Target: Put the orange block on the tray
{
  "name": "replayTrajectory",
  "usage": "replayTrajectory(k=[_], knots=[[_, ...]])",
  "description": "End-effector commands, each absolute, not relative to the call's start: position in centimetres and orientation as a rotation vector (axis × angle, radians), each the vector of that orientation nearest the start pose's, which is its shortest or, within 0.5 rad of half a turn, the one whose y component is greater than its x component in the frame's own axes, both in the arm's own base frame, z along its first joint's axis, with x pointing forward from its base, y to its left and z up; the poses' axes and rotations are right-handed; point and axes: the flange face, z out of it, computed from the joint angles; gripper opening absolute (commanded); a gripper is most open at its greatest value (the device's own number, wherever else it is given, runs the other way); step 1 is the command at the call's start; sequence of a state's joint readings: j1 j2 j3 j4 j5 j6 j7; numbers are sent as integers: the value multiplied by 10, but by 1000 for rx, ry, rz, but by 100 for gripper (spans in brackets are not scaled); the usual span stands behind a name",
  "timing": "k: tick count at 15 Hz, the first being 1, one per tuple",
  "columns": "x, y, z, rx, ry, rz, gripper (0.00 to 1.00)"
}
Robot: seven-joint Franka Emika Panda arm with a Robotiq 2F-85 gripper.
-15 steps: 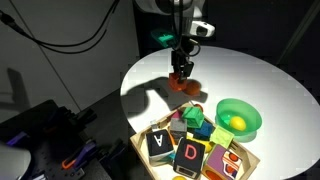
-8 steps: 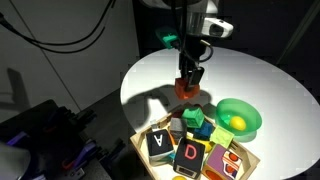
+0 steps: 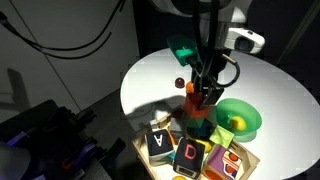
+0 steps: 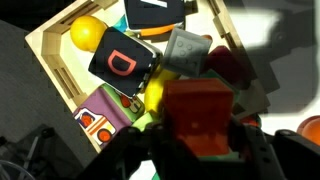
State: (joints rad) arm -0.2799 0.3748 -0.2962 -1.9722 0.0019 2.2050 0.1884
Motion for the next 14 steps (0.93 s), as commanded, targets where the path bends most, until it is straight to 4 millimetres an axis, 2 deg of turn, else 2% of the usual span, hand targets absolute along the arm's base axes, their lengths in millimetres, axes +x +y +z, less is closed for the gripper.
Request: replayTrajectory(k=[1,4,8,9,10,13,14], knots=[[490,-339,269,-3012,1145,210,25],[482,-349,249,-3045,1082,204,25],[479,-353,226,-3074,1016,208,25],[479,-352,223,-3074,1010,209,75],[479,-350,222,-3073,1001,212,76],[479,-345,225,-3088,972,193,97],[480,-343,227,-3092,962,180,100]])
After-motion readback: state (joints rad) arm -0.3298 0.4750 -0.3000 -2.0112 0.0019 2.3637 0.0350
